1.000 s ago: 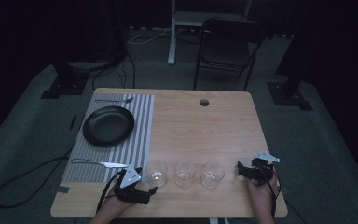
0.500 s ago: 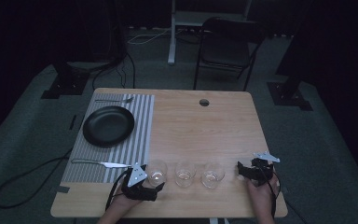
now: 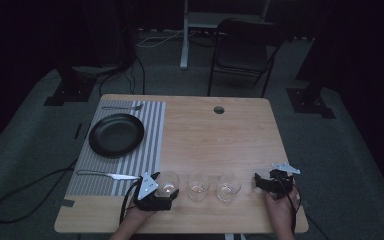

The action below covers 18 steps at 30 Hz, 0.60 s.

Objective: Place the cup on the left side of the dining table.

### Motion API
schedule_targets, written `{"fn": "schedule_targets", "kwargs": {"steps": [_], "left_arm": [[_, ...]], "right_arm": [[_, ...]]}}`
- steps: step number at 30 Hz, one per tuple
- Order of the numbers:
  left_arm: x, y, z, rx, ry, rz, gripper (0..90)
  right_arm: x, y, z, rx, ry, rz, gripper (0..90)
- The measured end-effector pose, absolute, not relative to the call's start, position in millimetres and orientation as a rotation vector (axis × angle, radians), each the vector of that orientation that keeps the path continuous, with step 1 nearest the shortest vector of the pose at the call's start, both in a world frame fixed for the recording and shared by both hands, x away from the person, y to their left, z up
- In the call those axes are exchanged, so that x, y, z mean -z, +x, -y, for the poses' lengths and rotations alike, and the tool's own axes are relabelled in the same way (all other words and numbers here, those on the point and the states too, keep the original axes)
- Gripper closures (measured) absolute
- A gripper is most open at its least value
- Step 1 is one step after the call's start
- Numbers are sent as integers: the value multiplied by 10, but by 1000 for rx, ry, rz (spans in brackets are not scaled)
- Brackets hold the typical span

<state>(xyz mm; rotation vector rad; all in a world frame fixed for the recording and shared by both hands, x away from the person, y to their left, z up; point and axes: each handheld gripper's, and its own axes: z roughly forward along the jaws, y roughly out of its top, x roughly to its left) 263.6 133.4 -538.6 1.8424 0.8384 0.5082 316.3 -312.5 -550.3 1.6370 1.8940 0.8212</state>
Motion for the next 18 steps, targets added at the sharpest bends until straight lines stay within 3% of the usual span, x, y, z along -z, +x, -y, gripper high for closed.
{"fn": "schedule_targets", "kwargs": {"steps": [9, 11, 18], "left_arm": [[5375, 2612, -1304, -533, 1832, -809, 73], [5366, 2608, -1302, -531, 1814, -807, 161], [5366, 2623, -1253, -551, 1835, -811, 186]], "right_arm": [[5503, 3163, 3125, -821, 1637, -1894, 127], [5503, 3163, 3125, -821, 1637, -1894, 127], [5503, 3163, 3125, -821, 1637, -1894, 127]]}}
